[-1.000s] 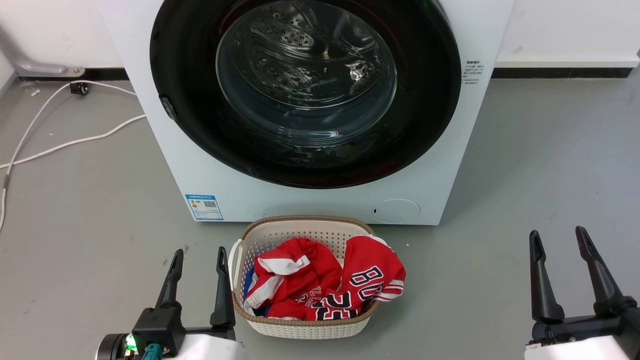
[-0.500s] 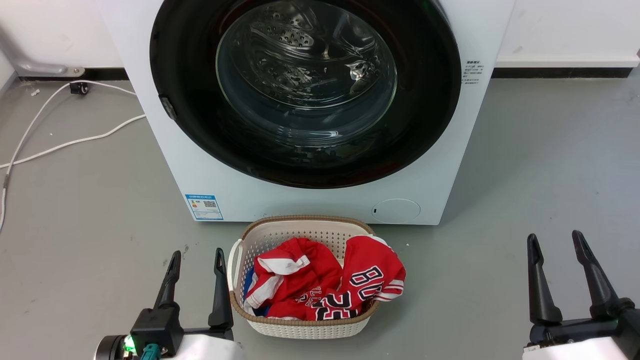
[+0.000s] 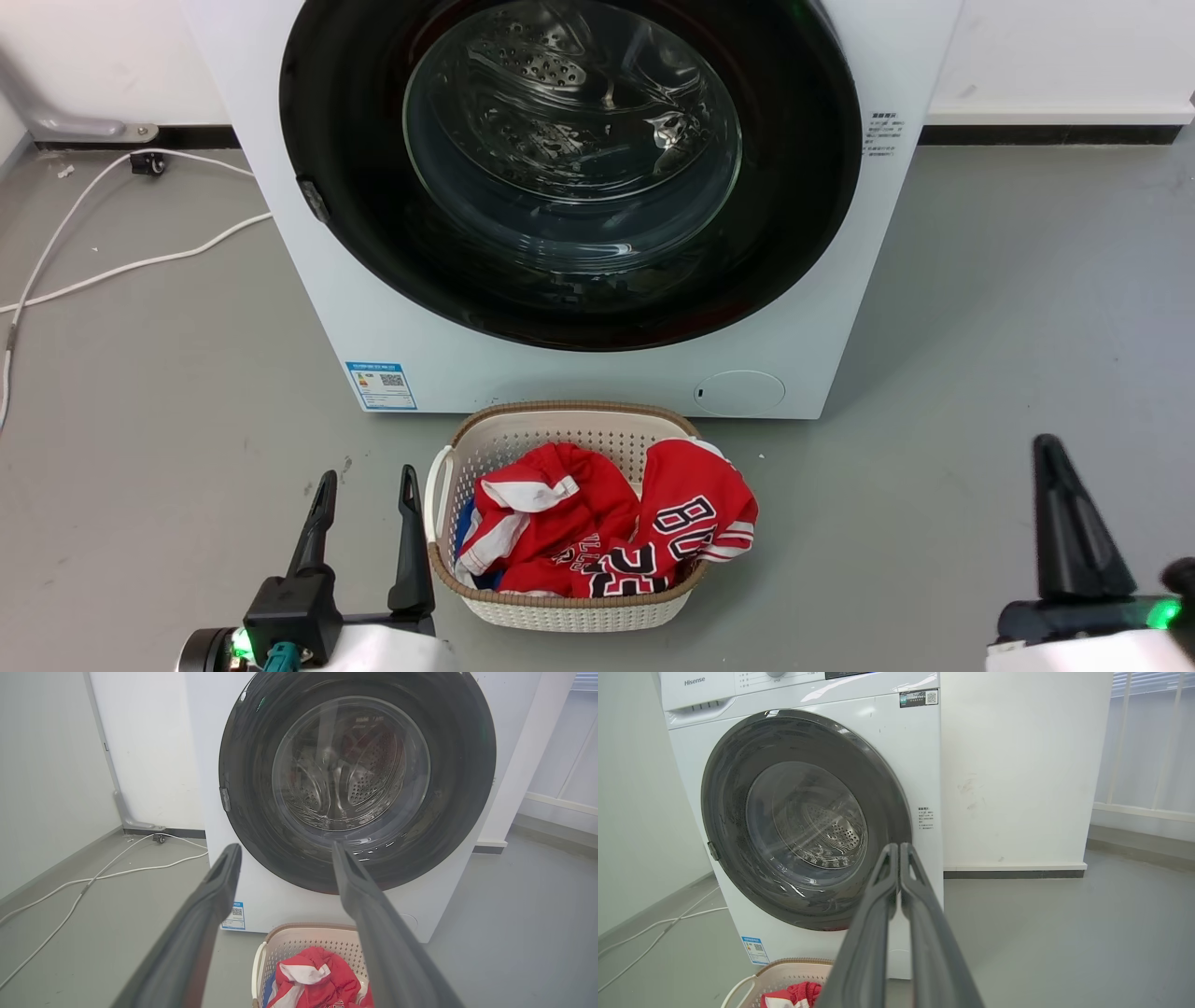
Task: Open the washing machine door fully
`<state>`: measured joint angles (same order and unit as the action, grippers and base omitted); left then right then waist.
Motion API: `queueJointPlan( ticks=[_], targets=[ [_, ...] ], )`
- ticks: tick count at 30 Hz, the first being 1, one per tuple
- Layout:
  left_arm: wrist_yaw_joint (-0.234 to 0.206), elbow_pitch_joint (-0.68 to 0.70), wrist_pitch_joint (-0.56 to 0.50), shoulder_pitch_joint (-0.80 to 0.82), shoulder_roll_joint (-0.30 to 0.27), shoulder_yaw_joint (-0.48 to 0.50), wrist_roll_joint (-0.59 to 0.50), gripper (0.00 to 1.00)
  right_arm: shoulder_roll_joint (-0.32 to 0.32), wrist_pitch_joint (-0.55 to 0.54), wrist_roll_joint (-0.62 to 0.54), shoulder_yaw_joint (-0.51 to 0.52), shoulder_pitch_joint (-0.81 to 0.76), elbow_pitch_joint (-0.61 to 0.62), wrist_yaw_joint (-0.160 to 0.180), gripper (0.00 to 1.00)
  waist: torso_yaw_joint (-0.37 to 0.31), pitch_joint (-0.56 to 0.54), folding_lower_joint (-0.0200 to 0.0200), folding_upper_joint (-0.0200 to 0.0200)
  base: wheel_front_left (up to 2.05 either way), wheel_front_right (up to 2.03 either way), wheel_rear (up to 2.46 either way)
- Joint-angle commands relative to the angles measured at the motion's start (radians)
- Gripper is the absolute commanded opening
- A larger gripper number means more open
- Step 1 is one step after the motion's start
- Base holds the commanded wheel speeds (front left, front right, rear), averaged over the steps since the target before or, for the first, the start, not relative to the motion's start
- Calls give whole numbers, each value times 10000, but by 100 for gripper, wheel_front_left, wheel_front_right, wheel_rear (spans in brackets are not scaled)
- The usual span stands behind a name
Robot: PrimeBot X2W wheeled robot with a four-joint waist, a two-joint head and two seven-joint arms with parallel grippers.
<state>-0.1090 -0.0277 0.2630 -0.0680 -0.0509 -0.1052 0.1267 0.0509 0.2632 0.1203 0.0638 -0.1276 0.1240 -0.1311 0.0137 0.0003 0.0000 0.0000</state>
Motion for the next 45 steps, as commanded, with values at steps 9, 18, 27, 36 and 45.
queueJointPlan(
  ticks=[9, 18, 27, 36, 45],
  targets=[
    [-46, -69, 27, -41, 11, -14, 68, 100, -15, 22, 8119, -100, 182, -961, 3, 0, -35, -22, 0, 0, 0, 0, 0],
    [-77, -101, 27, -97, 10, -34, 148, 100, 159, -373, 12681, -1325, -58, -465, 3, 0, -48, -50, 0, 0, 0, 0, 0],
    [-51, -70, 27, -93, 10, -20, 158, 100, 146, -1888, 16049, -423, -578, 356, 3, 0, -96, -72, 0, 0, 0, 0, 0],
    [-29, -75, 27, -17, 10, -31, 88, 100, 28, -2893, 16198, 81, -665, -178, 3, 0, -60, -55, 0, 0, 0, 0, 0],
    [-59, -58, 27, 2, 10, -50, -9, 100, -18, -3030, 16002, 124, -517, -282, 3, 0, -31, -13, 0, 0, 0, 0, 0]
  ],
)
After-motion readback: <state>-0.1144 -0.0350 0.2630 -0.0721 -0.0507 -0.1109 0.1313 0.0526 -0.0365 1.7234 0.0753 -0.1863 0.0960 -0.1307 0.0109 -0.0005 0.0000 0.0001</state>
